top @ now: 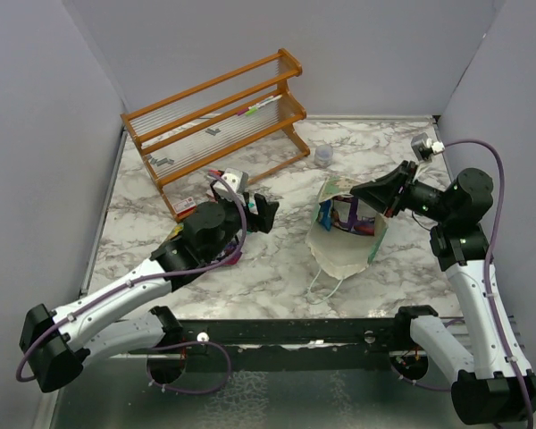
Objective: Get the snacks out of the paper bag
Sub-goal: Take out the snack from the paper bag.
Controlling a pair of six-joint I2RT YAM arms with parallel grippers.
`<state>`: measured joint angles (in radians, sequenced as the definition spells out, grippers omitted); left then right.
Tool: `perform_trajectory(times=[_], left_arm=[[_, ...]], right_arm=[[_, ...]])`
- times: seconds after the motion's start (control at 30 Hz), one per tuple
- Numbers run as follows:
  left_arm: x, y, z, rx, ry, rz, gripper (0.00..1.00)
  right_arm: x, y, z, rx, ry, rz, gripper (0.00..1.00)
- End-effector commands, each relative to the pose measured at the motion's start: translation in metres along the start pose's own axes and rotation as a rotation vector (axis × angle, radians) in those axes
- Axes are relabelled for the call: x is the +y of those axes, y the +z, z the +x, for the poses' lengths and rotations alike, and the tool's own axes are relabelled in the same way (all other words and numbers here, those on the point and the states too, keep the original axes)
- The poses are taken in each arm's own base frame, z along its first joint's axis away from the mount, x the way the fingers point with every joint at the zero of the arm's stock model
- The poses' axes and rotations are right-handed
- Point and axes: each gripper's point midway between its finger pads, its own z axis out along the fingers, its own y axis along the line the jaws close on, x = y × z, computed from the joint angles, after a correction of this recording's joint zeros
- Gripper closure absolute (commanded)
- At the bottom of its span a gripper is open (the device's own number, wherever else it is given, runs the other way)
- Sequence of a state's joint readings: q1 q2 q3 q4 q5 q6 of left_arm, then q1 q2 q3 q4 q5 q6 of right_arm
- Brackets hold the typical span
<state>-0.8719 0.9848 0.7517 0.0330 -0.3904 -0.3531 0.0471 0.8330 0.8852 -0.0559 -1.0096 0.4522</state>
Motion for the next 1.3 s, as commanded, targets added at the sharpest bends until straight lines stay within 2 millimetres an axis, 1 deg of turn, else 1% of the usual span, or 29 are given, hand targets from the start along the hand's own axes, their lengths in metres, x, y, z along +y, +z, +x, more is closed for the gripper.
perform_trajectory(times=[0.0, 0.03, 0.07, 0.1, 0.2, 0.27, 0.3, 0.4, 0.43, 0.5, 0.57, 0.73, 0.9, 0.97, 1.07, 1.23, 1.27], left_arm=[[-0.081, -0.028, -0.044, -0.179, -0.073, 0.47, 0.21], [-0.092, -0.034, -0.046, -0.192, -0.088, 0.528, 0.21], [-0.102, -0.037, -0.044, -0.191, -0.104, 0.569, 0.21], [-0.116, -0.043, -0.042, -0.192, -0.103, 0.613, 0.21], [-0.152, -0.052, -0.027, -0.185, -0.025, 0.652, 0.24], [-0.168, -0.048, -0.012, -0.154, 0.043, 0.598, 0.3], [-0.171, -0.042, -0.006, -0.134, 0.06, 0.547, 0.33], [-0.18, -0.021, 0.03, -0.04, 0.133, 0.459, 0.43], [-0.182, -0.013, 0.042, -0.015, 0.161, 0.426, 0.46], [-0.182, 0.003, 0.06, 0.034, 0.198, 0.357, 0.56], [-0.186, 0.017, 0.072, 0.061, 0.228, 0.322, 0.63], [-0.197, 0.039, 0.09, 0.065, 0.285, 0.303, 0.77], [-0.198, 0.058, 0.105, 0.081, 0.326, 0.241, 0.89], [-0.198, 0.067, 0.12, 0.103, 0.341, 0.224, 0.92], [-0.197, 0.074, 0.136, 0.126, 0.36, 0.209, 0.95], [-0.196, 0.081, 0.157, 0.16, 0.375, 0.199, 0.95], [-0.194, 0.084, 0.165, 0.176, 0.391, 0.189, 0.94]], right_arm=[[0.017, 0.0, -0.001, 0.004, -0.036, -0.088, 0.98], [0.018, 0.0, -0.001, 0.004, -0.038, -0.093, 0.98], [0.019, 0.0, -0.001, 0.004, -0.038, -0.096, 0.98], [0.019, 0.0, 0.0, 0.003, -0.038, -0.098, 0.98], [0.019, -0.001, 0.001, 0.004, -0.035, -0.096, 0.98], [0.019, -0.001, 0.001, 0.004, -0.033, -0.094, 0.98], [0.019, -0.001, 0.001, 0.002, -0.034, -0.093, 0.98], [0.02, -0.001, -0.001, -0.003, -0.037, -0.093, 0.98], [0.021, -0.001, -0.002, -0.006, -0.033, -0.09, 0.98], [0.024, -0.002, -0.005, -0.01, -0.04, -0.095, 0.98], [0.028, -0.003, -0.008, -0.014, -0.042, -0.104, 0.98], [0.038, -0.006, -0.014, -0.03, -0.042, -0.124, 0.98], [0.041, -0.007, -0.014, -0.037, -0.037, -0.128, 0.98], [0.04, -0.007, -0.013, -0.038, -0.033, -0.13, 0.98], [0.041, -0.007, -0.014, -0.042, -0.031, -0.13, 0.98], [0.041, -0.007, -0.015, -0.047, -0.037, -0.128, 0.98], [0.041, -0.007, -0.015, -0.049, -0.038, -0.127, 0.98]])
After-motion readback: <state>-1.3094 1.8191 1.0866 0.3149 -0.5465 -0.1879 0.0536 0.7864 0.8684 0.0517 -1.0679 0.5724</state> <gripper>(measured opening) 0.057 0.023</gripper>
